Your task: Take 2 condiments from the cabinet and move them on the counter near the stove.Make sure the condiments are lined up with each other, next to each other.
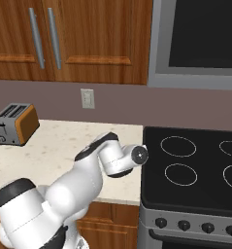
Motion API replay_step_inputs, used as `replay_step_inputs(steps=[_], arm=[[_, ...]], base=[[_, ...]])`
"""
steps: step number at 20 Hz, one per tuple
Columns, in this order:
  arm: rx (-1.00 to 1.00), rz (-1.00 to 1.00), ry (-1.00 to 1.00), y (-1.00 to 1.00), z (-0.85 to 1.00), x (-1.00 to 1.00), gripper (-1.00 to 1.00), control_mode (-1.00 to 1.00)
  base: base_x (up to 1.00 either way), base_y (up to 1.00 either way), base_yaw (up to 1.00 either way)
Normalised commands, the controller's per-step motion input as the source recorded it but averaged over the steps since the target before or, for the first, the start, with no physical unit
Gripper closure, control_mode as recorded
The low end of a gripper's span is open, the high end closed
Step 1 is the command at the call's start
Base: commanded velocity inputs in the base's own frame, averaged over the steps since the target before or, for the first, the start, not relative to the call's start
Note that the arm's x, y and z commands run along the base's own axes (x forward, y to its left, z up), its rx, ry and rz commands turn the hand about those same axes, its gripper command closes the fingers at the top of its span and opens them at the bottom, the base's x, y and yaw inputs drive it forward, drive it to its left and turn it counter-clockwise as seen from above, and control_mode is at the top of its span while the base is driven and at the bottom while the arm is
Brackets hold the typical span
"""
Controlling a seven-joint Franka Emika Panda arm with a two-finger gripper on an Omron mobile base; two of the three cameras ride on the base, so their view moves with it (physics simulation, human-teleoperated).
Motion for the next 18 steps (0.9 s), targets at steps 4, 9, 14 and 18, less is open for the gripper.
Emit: replay_step_inputs(steps=[4, 9, 14, 18], arm=[[0.00, 0.00, -0.01, 0.00, 0.44, -0.14, -1.00, -1.00], [0.00, 0.00, 0.00, 0.00, 0.50, 0.00, -1.00, -1.00], [0.00, 0.00, 0.00, 0.00, 0.67, -0.16, -1.00, -1.00], [0.00, 0.00, 0.00, 0.01, 0.66, -0.37, -1.00, -1.00]], base=[[0.00, 0.00, 0.00], [0.00, 0.00, 0.00], [0.00, 0.00, 0.00], [0.00, 0.00, 0.00]])
